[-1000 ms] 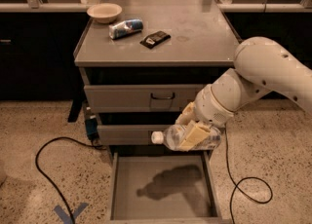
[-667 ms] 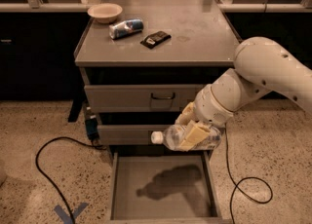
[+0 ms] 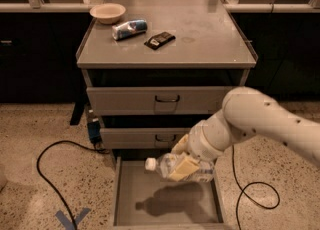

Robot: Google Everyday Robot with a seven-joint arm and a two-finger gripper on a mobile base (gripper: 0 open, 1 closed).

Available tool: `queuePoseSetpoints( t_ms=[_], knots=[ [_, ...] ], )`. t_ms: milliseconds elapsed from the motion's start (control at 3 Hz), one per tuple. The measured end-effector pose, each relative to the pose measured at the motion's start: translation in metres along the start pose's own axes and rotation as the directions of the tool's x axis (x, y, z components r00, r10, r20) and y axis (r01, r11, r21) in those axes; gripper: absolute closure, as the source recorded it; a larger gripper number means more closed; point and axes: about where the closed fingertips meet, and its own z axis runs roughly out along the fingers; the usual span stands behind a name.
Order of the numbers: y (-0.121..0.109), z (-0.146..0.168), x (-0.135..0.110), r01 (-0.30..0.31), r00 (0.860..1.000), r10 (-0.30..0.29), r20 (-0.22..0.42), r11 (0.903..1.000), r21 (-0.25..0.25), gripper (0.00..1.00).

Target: Place blue plastic bottle into bottom drawer

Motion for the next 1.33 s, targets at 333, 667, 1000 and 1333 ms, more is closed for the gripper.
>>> queuePoseSetpoints(
  t_ms=[333,667,1000,1333],
  knots=[
    [0.008,0.079,0.026,-0.069,0.997,0.068,-0.024,0.9976,-0.006,1.0],
    [-0.024,0.141,0.031,-0.094,0.996,0.094,0.004,0.9943,0.05,1.0],
    [-0.041,0.145,0.019,-0.092,0.995,0.087,0.053,0.99,0.107,1.0],
    [-0.041,0.145,0.019,-0.092,0.995,0.087,0.053,0.99,0.107,1.0]
  ],
)
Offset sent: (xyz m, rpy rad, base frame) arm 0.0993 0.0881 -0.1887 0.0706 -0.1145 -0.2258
